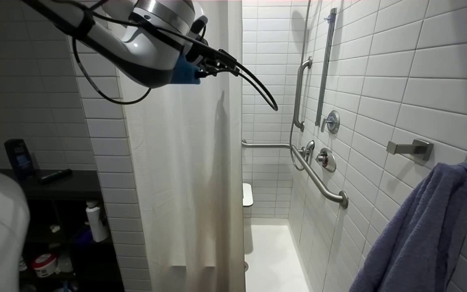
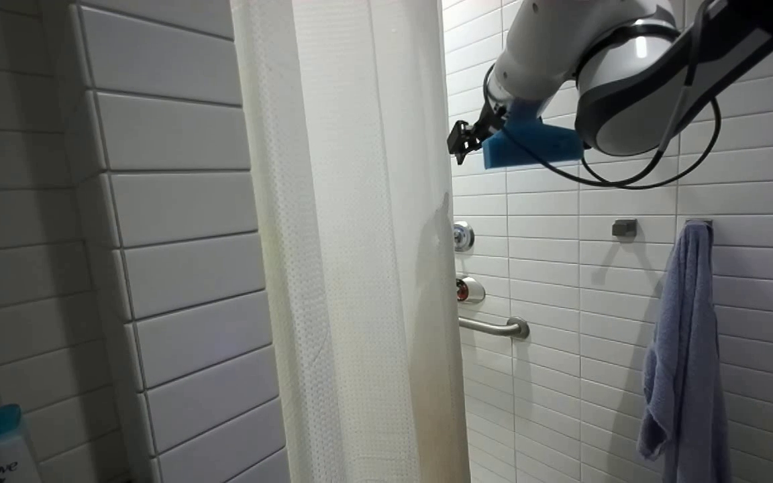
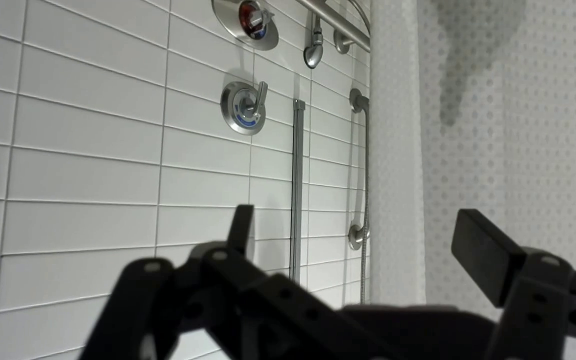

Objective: Move the shower curtain to the left

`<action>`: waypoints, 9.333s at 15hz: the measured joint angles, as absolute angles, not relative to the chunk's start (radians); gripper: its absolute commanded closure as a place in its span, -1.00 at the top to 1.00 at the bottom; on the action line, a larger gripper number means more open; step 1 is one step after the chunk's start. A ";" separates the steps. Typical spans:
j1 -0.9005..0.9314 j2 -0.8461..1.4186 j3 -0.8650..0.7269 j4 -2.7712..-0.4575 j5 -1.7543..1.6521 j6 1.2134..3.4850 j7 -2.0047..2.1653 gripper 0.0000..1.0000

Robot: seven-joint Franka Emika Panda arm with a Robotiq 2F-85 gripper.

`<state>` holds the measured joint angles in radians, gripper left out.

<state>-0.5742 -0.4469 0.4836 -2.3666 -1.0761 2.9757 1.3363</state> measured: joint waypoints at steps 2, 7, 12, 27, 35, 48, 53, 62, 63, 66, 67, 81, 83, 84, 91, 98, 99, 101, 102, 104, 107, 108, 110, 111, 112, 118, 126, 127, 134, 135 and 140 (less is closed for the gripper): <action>-0.580 -0.446 0.484 -2.364 -1.076 2.964 1.355 1.00; -0.631 -0.421 0.494 -2.323 -1.076 2.947 1.400 1.00; -0.675 -0.338 0.508 -2.254 -1.082 2.954 1.406 1.00; -0.788 -0.070 0.426 -2.080 -1.084 3.110 1.216 1.00; -0.787 -0.069 0.426 -2.081 -1.084 3.110 1.216 1.00; -0.729 -0.072 0.470 -2.132 -1.106 3.167 1.170 1.00; -0.730 -0.072 0.469 -2.132 -1.106 3.169 1.169 1.00; -0.730 -0.072 0.469 -2.132 -1.106 3.170 1.168 1.00; -0.730 -0.072 0.469 -2.132 -1.106 3.170 1.168 1.00; -0.730 -0.072 0.469 -2.132 -1.106 3.170 1.168 1.00; -0.730 -0.072 0.469 -2.132 -1.106 3.170 1.168 1.00; -0.671 -0.057 0.502 -2.147 -1.113 3.206 1.123 1.00; -0.674 -0.057 0.502 -2.146 -1.113 3.206 1.117 1.00; -0.674 -0.057 0.501 -2.146 -1.113 3.206 1.116 1.00; -0.674 0.005 0.500 -2.099 -1.109 3.183 1.104 1.00; -0.669 0.141 0.511 -1.978 -1.108 3.198 1.017 -0.13; -0.669 0.153 0.515 -1.970 -1.106 3.205 1.006 -0.28; -0.630 0.164 0.484 -1.971 -1.042 3.233 0.953 -0.58; -0.562 0.164 0.420 -1.980 -0.954 3.258 0.880 -0.72; -0.538 0.165 0.426 -1.989 -0.926 3.272 0.851 -0.98; -0.544 0.153 0.485 -2.023 -0.927 3.310 0.850 -1.00; -0.548 0.143 0.507 -2.041 -0.930 3.327 0.850 -0.99; -0.553 0.121 0.551 -2.079 -0.945 3.365 0.851 -0.99; -0.554 0.106 0.571 -2.098 -0.957 3.386 0.853 -0.99; -0.555 0.088 0.591 -2.117 -0.978 3.408 0.858 -0.97; -0.527 -0.019 0.686 -2.184 -1.179 3.463 0.969 -0.27; -0.503 -0.220 0.635 -2.235 -1.136 3.450 1.078 0.82; -0.504 -0.250 0.607 -2.252 -1.126 3.446 1.107 0.95; -0.444 -0.303 0.500 -2.306 -1.026 3.415 1.082 1.00; -0.444 -0.301 0.502 -2.306 -1.026 3.414 1.082 1.00; -0.437 -0.295 0.502 -2.308 -1.026 3.399 1.084 1.00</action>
<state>-0.4367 -0.2946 0.5019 -2.3080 -1.0257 3.3986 1.0838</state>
